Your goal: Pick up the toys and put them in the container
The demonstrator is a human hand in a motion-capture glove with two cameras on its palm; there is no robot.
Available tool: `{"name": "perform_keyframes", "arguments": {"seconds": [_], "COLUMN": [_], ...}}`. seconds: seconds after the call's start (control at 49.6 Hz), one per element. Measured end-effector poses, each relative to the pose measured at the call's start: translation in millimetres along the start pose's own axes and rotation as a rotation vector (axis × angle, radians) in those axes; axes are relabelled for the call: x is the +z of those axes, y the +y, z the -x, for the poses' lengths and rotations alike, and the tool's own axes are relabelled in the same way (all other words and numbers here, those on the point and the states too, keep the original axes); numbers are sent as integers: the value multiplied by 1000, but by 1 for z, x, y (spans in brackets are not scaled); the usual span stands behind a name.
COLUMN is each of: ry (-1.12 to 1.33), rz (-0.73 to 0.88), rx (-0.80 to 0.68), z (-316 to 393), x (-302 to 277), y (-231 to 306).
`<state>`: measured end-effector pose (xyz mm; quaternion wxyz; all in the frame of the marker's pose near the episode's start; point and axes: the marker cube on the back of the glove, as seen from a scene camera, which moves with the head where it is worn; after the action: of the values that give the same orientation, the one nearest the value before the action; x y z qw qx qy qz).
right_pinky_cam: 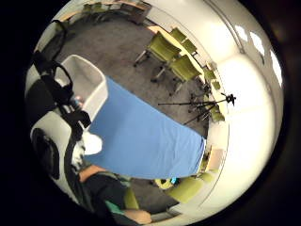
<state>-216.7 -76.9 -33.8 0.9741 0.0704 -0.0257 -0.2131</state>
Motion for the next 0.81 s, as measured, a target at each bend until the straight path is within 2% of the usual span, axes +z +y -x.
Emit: {"name": "perform_keyframes", "arguments": {"seconds": [0.06, 0.141, 0.282, 0.423, 0.564, 0.645, 0.746, 0.806], "ry": [-2, -18, -165, -148, -106, -88, -24, 19], "rz": [7, 0, 27, 44, 143, 173, 168, 142], "rx": [-2, -146, -95, -276, -172, -241, -142, -214], "z": [17, -26, 5, 24, 21, 15, -9, -27], "x": [9, 23, 35, 52, 67, 71, 68, 64], "y": [-14, -20, -35, -33, -32, -26, -21, -13]}}
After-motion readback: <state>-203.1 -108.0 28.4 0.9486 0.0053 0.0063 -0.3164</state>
